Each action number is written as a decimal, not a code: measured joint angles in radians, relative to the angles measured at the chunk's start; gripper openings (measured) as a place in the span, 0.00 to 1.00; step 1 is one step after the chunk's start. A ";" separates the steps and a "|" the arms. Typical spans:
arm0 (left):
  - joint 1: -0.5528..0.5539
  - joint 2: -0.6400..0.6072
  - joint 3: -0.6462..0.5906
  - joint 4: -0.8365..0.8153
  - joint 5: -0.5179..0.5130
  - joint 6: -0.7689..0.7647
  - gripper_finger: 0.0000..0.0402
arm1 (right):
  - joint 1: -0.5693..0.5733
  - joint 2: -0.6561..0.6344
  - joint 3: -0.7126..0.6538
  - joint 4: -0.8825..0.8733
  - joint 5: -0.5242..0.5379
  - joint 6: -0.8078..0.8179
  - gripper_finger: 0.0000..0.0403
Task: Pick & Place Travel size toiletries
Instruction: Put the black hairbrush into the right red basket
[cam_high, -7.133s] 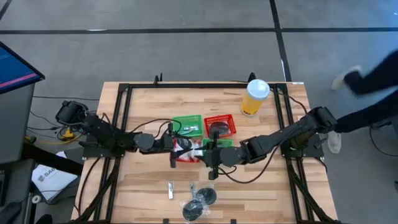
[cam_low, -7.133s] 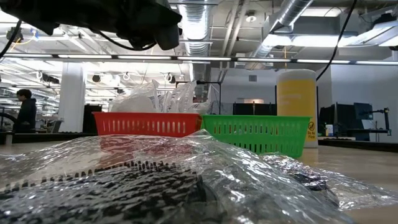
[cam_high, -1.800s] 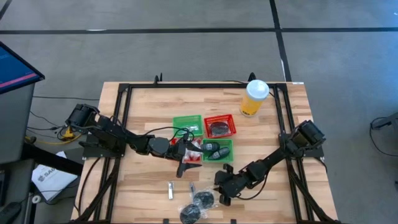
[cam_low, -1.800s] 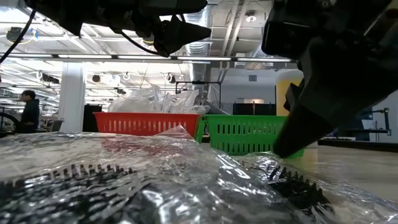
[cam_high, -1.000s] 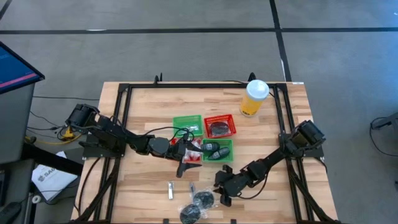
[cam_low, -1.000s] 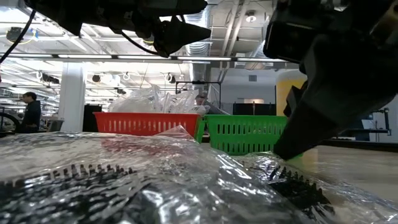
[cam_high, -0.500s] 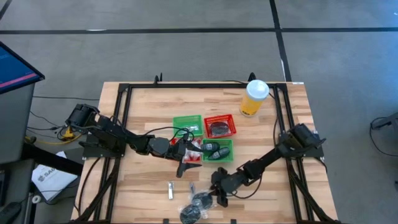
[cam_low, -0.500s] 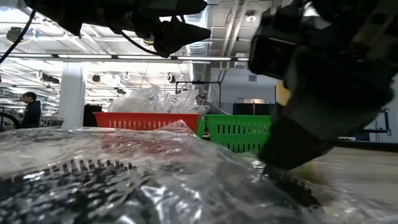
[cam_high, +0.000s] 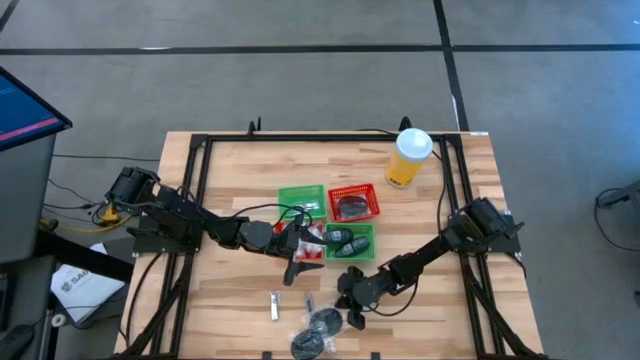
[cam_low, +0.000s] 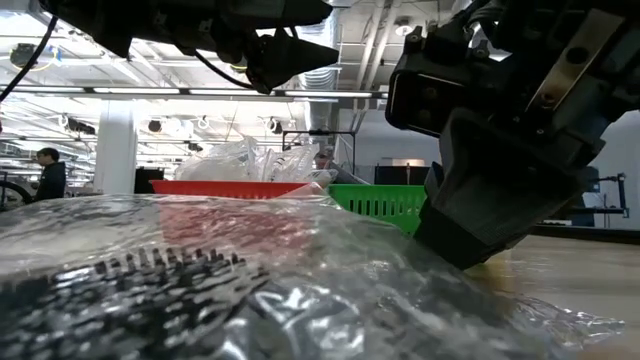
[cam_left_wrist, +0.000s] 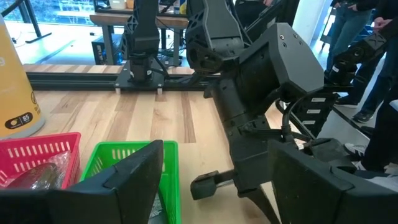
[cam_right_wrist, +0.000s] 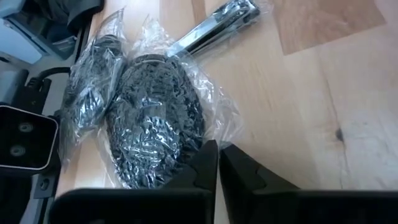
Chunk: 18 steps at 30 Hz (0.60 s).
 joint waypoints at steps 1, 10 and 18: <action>0.000 0.000 0.000 0.000 0.000 0.000 0.69 | 0.000 -0.001 0.000 -0.002 0.000 0.000 0.02; 0.000 0.000 0.000 -0.001 -0.003 0.000 0.69 | 0.001 -0.040 -0.004 -0.050 0.010 -0.035 0.00; 0.000 0.000 0.000 -0.003 -0.003 0.000 0.69 | 0.001 -0.167 -0.003 -0.181 0.113 -0.085 0.00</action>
